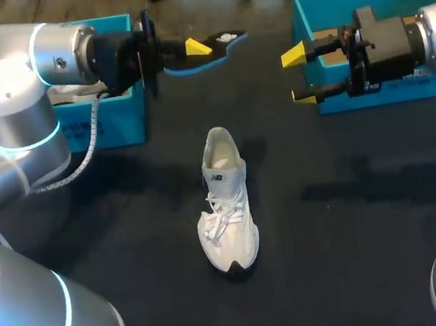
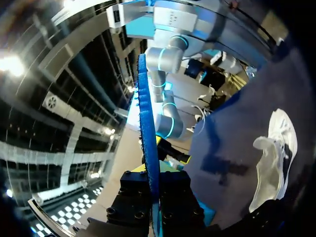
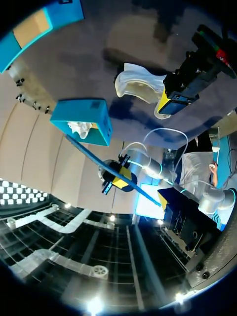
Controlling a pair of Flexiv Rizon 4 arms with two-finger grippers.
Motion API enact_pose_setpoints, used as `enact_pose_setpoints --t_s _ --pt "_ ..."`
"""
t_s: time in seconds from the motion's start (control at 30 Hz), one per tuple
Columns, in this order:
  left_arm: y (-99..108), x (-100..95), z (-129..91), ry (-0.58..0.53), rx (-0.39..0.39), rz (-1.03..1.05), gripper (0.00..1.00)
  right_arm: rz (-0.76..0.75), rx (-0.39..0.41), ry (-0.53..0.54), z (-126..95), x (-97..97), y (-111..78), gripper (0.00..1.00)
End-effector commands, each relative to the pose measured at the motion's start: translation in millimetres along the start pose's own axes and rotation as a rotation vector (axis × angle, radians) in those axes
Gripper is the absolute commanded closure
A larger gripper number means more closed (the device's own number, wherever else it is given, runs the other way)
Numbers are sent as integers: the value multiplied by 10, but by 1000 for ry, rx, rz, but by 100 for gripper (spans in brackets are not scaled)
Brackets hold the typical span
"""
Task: Take the shoe out of the shoebox, open the shoe tongue, remove and reinsert the insole, then place the shoe into the shoebox
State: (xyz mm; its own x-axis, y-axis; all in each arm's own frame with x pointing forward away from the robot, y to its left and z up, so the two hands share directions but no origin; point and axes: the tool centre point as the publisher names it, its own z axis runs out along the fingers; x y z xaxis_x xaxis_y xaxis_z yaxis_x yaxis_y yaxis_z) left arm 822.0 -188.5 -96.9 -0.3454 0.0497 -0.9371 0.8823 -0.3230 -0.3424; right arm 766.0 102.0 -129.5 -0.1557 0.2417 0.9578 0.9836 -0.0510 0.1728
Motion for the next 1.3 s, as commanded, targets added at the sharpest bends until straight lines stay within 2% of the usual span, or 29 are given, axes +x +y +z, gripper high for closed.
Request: enact_pose_setpoints --t_s 0.03,0.23,0.63,0.83,0.97,1.3 --pt "20 19 -20 34 -30 311 100 0 -2 -1 19 -2 -1 0" --pt "0 103 -28 32 -57 344 100 0 -2 -1 19 -2 -1 0" --pt "22 359 11 -15 -185 331 100 0 -2 -1 19 -2 -1 0" --pt "70 391 26 -40 -262 407 100 -19 62 13 233 30 109 0" --pt "135 410 36 -57 -305 444 100 -9 83 27 353 -22 146 0" --pt "189 430 127 -76 -341 470 100 3 99 51 531 -77 202 2"
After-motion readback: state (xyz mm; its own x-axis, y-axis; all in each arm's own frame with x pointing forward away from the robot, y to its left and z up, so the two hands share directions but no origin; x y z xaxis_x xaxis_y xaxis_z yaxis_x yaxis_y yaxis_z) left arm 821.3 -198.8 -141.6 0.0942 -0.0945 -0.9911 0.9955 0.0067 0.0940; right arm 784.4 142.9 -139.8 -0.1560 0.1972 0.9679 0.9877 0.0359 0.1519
